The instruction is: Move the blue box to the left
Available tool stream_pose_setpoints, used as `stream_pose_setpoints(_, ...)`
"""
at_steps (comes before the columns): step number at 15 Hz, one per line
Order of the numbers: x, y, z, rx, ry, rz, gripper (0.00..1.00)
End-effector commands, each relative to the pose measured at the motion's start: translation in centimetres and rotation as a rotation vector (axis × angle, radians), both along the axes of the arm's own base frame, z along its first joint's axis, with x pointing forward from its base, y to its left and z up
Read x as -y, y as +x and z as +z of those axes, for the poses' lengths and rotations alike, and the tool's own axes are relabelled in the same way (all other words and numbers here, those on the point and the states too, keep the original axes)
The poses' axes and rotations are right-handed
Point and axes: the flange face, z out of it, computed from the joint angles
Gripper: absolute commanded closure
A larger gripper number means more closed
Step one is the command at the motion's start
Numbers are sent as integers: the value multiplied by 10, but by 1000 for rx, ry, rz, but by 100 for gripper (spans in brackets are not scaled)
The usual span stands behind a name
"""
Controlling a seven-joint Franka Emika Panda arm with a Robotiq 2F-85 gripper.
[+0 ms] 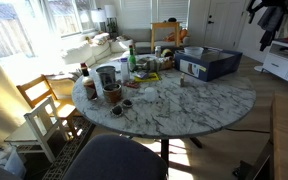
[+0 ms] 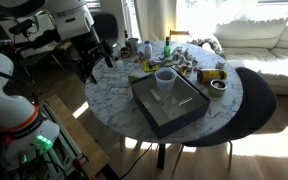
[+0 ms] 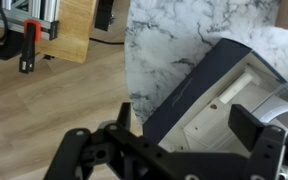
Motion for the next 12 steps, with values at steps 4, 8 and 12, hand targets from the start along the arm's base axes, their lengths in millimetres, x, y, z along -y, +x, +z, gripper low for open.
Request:
stream_pose_setpoints(4,36,41,-62,48,16,-345,0)
stream_pose_setpoints(8,59,61,-105,42,69,-477,0)
stream_pose_setpoints(12,81,78,-138,48,128,-556,0)
